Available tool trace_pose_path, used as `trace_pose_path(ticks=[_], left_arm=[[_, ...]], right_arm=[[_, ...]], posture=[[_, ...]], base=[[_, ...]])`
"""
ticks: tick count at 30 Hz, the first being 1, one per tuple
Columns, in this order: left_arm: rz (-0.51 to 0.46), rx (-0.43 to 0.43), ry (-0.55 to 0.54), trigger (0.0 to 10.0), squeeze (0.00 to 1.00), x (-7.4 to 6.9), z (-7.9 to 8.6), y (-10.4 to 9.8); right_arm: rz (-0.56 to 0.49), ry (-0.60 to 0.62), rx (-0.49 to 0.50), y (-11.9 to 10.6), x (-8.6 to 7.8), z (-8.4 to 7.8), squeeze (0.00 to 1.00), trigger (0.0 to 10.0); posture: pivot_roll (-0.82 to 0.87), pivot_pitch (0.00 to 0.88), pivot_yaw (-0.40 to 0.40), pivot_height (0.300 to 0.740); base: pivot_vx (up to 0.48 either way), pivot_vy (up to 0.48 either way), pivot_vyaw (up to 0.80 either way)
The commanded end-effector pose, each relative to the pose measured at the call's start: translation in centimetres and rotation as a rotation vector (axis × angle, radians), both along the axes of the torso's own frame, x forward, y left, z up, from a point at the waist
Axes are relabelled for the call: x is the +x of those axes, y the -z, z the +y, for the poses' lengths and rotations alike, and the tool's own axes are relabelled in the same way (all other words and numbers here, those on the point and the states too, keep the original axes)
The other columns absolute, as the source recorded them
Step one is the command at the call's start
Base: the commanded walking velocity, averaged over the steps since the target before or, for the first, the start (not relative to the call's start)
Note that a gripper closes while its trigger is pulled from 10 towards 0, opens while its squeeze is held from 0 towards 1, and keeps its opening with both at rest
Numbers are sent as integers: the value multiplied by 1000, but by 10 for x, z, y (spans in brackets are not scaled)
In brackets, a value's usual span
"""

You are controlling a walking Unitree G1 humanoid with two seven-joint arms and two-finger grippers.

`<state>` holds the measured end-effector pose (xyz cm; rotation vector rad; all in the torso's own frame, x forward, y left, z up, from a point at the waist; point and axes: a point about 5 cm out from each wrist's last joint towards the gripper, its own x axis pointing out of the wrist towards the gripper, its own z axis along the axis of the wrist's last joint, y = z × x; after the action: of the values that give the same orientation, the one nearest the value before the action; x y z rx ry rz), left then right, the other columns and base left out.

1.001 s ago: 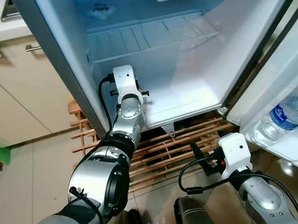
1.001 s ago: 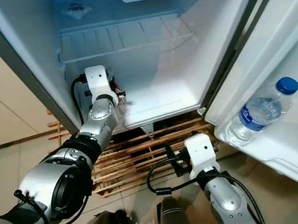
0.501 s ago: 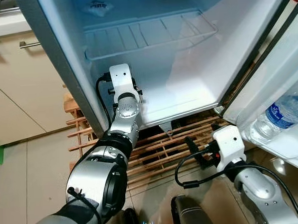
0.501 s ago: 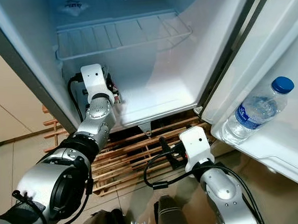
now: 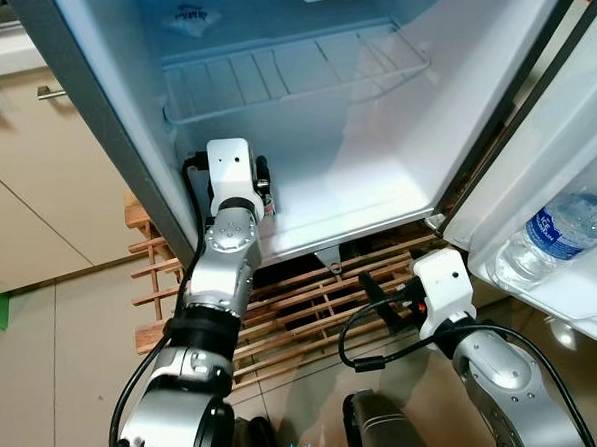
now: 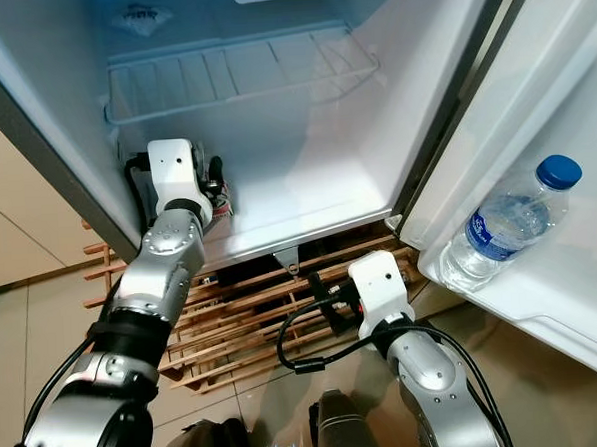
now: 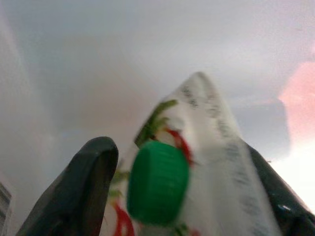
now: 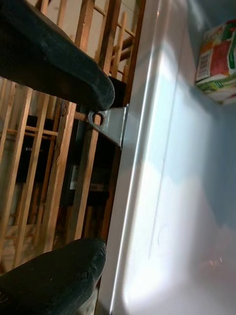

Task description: Restocking fridge

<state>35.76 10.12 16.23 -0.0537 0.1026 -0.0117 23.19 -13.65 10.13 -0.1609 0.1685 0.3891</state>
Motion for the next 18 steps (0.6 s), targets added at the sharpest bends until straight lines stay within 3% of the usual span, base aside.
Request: trace_pose_path(ticks=[1, 9, 12, 14, 18], left_arm=[[-29, -3, 4, 10000, 1000, -7, 11, -16], [-83, 17, 91, 10000, 1000, -17, 11, -43], [-44, 50, 118, 10000, 1000, -26, 18, -44], [12, 90, 113, 10000, 1000, -38, 31, -39], [19, 97, 149, 10000, 1000, -49, 39, -42]], right_arm=[[0, -10, 3, 2, 3, 1, 0, 10000], [-20, -21, 12, 2, 12, 6, 0, 10000], [-25, -26, 15, 3, 15, 8, 0, 10000], [-25, -27, 16, 4, 15, 7, 0, 10000], [-24, -22, 23, 5, 16, 6, 0, 10000]], posture=[[-222, 107, 45, 716], [-191, 68, 55, 716], [-181, 56, 62, 716], [-168, 50, 69, 716], [-148, 45, 73, 716]], base=[[0, 0, 0], [0, 0, 0], [0, 0, 0], [0, 0, 0], [0, 0, 0]])
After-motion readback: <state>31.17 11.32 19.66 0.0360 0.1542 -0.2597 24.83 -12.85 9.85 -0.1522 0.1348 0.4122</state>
